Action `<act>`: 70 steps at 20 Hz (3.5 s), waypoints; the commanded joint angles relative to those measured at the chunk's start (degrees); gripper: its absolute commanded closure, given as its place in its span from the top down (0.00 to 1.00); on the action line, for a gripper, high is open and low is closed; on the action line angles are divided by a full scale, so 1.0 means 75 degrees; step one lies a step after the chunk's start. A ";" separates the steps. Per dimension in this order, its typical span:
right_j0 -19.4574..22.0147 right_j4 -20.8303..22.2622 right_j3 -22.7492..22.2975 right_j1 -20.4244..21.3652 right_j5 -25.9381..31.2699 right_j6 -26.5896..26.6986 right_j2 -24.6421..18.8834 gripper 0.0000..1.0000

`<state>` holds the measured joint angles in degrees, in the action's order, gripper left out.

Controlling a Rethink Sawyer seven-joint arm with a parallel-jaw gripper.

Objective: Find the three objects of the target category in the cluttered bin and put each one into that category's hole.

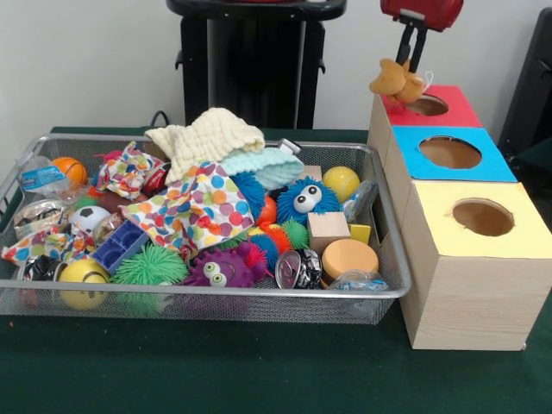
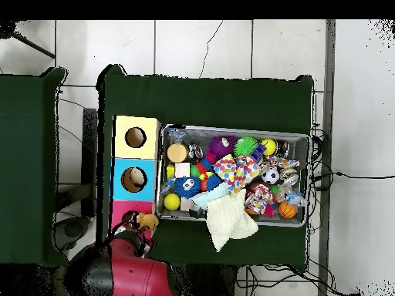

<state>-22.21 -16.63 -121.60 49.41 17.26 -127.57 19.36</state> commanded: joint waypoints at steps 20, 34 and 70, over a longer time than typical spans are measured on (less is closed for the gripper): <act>0.0519 0.0013 -0.0214 -0.0992 -0.1394 -0.1121 -0.0994 0.00; 0.0794 0.0080 0.0012 -0.2159 -0.2753 -0.1155 -0.1137 0.00; -0.0338 0.0225 0.0596 0.0534 0.1548 -0.1111 0.0411 0.00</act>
<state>-21.46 -16.67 -122.07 45.58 11.05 -127.57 20.91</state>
